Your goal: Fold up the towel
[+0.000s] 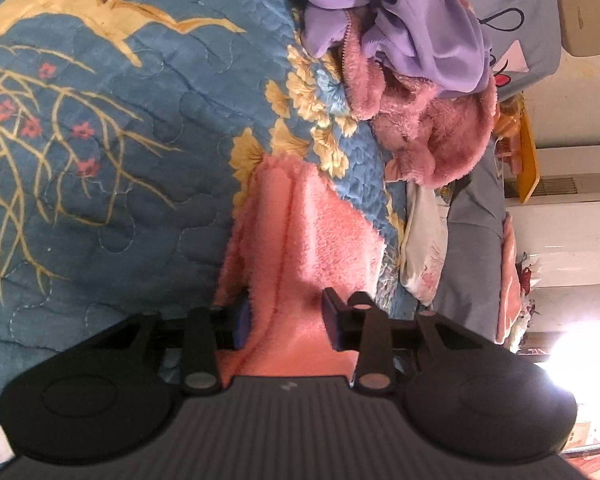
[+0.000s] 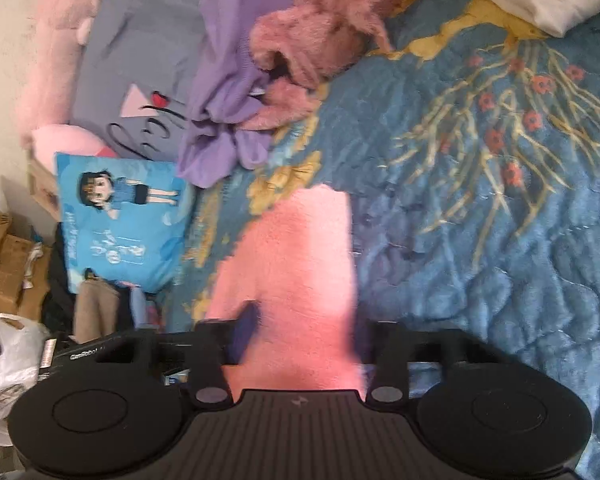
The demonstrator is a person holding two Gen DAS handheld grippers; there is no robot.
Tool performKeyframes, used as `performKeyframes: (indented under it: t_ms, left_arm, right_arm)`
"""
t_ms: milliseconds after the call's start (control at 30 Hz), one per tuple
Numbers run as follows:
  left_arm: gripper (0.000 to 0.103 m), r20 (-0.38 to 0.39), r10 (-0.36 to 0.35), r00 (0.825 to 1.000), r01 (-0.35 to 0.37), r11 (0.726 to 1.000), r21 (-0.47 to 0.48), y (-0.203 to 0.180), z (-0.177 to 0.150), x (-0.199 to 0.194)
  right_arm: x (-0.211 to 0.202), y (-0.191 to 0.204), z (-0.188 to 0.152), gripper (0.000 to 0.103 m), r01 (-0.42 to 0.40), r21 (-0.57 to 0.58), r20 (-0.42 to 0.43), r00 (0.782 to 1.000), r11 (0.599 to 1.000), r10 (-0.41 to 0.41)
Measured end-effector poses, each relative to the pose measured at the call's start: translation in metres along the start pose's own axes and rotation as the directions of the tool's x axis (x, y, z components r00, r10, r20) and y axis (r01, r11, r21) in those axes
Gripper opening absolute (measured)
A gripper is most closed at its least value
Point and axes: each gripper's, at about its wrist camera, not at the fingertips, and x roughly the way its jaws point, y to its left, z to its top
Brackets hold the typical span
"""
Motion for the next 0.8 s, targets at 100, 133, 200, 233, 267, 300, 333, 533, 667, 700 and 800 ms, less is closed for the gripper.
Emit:
performKeyframes:
  t_ms: [100, 133, 200, 233, 267, 300, 333, 533, 667, 700, 800]
  left_arm:
    - [0.015, 0.012, 0.037, 0.999, -0.037, 0.999, 0.032, -0.007, -0.003, 0.001]
    - [0.014, 0.018, 0.054, 0.998, -0.055, 0.997, 0.051, -0.010, -0.004, 0.001]
    - [0.014, 0.033, 0.097, 0.995, -0.100, 0.991, 0.093, -0.018, -0.007, 0.000]
    - [0.014, 0.037, 0.108, 0.993, -0.111, 0.988, 0.105, -0.020, -0.009, 0.000]
    - [0.014, 0.034, 0.106, 0.994, -0.109, 0.988, 0.109, -0.021, -0.009, -0.002]
    - [0.015, 0.032, 0.103, 0.994, -0.106, 0.988, 0.111, -0.021, -0.009, -0.004]
    - [0.021, 0.029, 0.093, 0.995, -0.095, 0.990, 0.103, -0.019, -0.008, -0.007]
    - [0.085, 0.080, 0.096, 0.992, -0.104, 0.989, 0.101, -0.018, -0.006, -0.030]
    - [0.085, 0.055, 0.071, 0.996, -0.076, 0.993, 0.089, -0.011, 0.001, -0.031]
    - [0.083, 0.037, 0.061, 0.997, -0.064, 0.995, 0.074, -0.006, 0.002, -0.028]
    - [0.083, -0.003, 0.062, 0.998, -0.062, 0.997, 0.041, 0.004, 0.005, -0.015]
  right_arm:
    - [-0.003, 0.002, -0.003, 0.023, 0.014, -0.005, 0.025, 1.000, 1.000, -0.014]
    - [-0.003, 0.006, -0.005, 0.023, 0.026, -0.020, 0.029, 0.999, 0.999, -0.026]
    - [-0.004, 0.012, -0.006, 0.023, 0.053, -0.050, 0.034, 0.998, 0.997, -0.052]
    - [-0.004, 0.014, -0.006, 0.023, 0.061, -0.056, 0.032, 0.998, 0.997, -0.059]
    - [-0.003, 0.014, -0.004, 0.023, 0.065, -0.057, 0.028, 0.998, 0.996, -0.063]
    - [-0.003, 0.014, -0.003, 0.023, 0.066, -0.053, 0.023, 0.998, 0.996, -0.065]
    - [-0.003, 0.013, -0.002, 0.024, 0.066, -0.049, 0.018, 0.998, 0.997, -0.065]
    - [-0.003, 0.008, -0.003, 0.028, 0.056, -0.030, 0.009, 0.998, 0.998, -0.056]
    - [-0.003, 0.010, -0.003, 0.029, 0.059, -0.034, 0.007, 0.998, 0.998, -0.058]
    - [-0.002, 0.010, -0.003, 0.029, 0.060, -0.036, 0.007, 0.998, 0.998, -0.060]
    - [-0.003, 0.011, -0.003, 0.029, 0.062, -0.038, 0.009, 0.998, 0.997, -0.062]
